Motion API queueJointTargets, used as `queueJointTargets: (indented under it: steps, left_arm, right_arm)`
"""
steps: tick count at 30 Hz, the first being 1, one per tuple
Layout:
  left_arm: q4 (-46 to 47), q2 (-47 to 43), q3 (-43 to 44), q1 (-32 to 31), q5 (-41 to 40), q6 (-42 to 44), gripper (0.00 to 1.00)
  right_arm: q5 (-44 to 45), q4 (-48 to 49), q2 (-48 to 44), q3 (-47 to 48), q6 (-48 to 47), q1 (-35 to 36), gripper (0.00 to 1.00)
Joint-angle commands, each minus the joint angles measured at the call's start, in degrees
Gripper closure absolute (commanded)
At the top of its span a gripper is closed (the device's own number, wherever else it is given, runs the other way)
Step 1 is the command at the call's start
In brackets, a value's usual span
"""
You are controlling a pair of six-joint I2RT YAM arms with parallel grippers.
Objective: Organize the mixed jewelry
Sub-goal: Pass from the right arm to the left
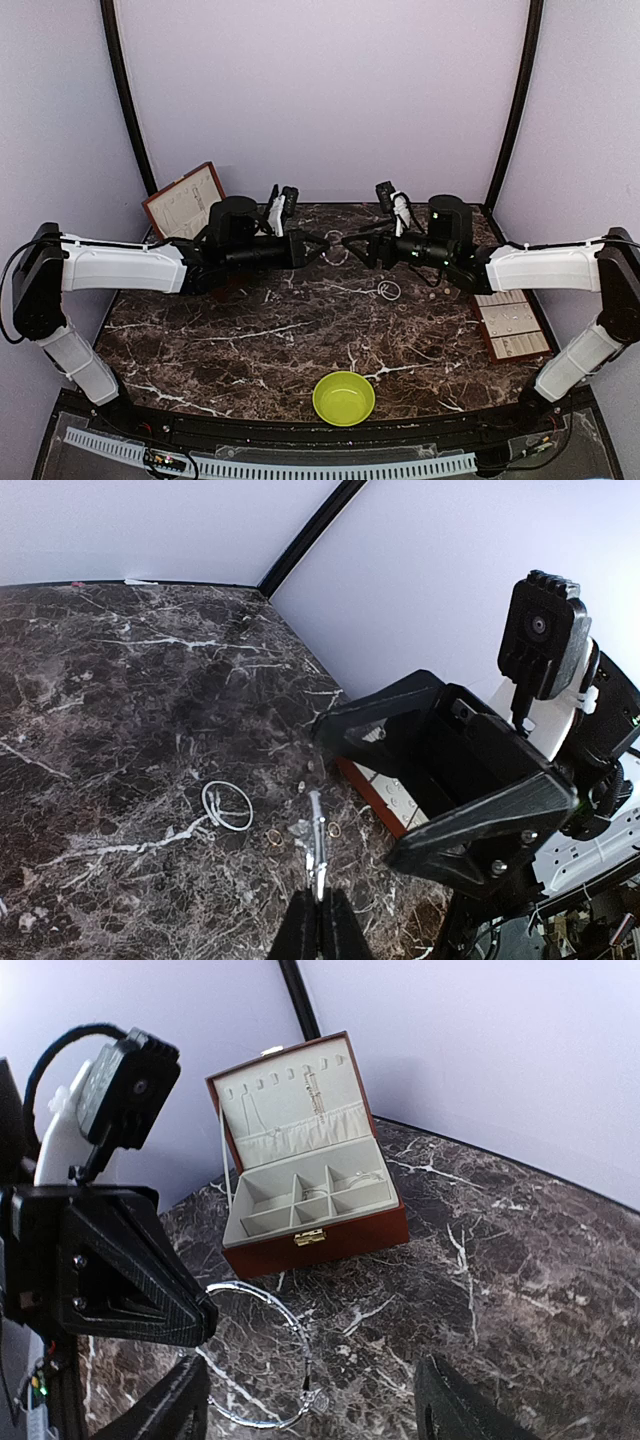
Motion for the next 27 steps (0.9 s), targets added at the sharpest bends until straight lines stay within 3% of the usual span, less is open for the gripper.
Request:
queueJointTargets:
  steps: [1, 5, 12, 15, 20, 27]
  left_arm:
    - [-2.09, -2.57, 1.48, 0.34, -2.66, 2.18, 1.0]
    - [-6.28, -5.36, 1.51, 2.21, -4.7, 4.32, 1.0]
    - [-17.0, -11.47, 1.28, 10.92, -1.45, 8.06, 1.0]
    - [-25.92, -13.0, 3.2, 13.94, -1.59, 13.49, 1.0]
    - [-36.18, -12.81, 7.14, 21.41, 1.02, 20.33, 1.0]
    - [-42.75, -10.53, 8.78, 31.48, 5.1, 24.8, 1.0]
  right_arm:
    - [2.88, 4.49, -3.13, -1.71, 0.8, 0.33, 0.21]
    - [4.53, 4.85, -4.33, -2.42, 1.46, 0.24, 0.13]
    - [10.57, 4.37, -5.12, -3.75, 2.36, 0.25, 0.11]
    - [13.22, 4.11, -6.1, -4.46, 3.22, 0.25, 0.11]
    - [22.32, 0.34, -7.81, -4.45, 7.38, -0.91, 0.11]
    - [24.89, -1.97, -10.62, -6.65, 11.32, -5.51, 0.1]
